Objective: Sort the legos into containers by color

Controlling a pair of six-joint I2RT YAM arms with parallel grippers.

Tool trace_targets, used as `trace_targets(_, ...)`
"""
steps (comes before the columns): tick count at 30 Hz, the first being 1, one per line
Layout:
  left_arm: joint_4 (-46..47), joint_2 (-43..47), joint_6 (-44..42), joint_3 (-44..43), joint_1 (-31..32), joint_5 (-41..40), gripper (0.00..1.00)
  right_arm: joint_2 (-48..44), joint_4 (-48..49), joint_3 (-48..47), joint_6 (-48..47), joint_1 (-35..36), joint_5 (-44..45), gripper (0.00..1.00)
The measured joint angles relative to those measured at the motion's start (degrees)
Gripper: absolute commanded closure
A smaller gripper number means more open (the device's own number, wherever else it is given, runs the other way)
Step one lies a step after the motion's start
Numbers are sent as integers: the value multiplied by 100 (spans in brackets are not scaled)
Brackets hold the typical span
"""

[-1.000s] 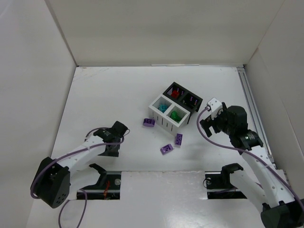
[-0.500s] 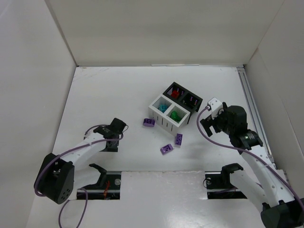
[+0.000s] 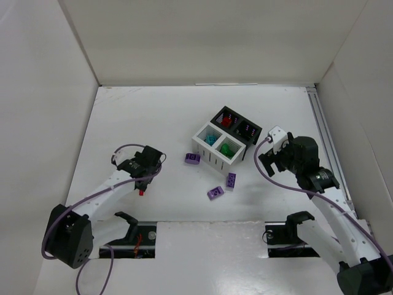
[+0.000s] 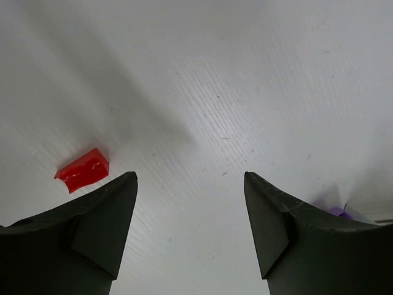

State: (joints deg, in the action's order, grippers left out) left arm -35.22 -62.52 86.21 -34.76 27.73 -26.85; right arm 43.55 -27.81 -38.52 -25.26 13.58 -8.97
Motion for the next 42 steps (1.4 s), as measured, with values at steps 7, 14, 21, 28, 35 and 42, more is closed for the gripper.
trace_targets(7, -31, 181, -651, -107, -111, -249, 33, 127, 0, 0, 0, 0, -4, 0)
trace_targets(14, -334, 61, -376, -94, -623, -468, 32, 155, 4, 0, 0, 0, -2, 0)
trace_targets(21, 79, -271, -544, 225, -916, -361, 33, 155, 2, 0, 0, 0, 0, 0)
trace_targets(28, 479, -90, -879, 599, -837, -70, 33, 162, 4, 0, 0, 0, -4, 0)
trace_targets(35, 815, 168, -1051, 732, -592, 378, 36, 199, 17, 0, 0, 0, -59, 0)
trace_targets(42, 1016, 501, -1172, 903, -365, 933, 39, 243, 122, 0, 0, 0, -103, 0)
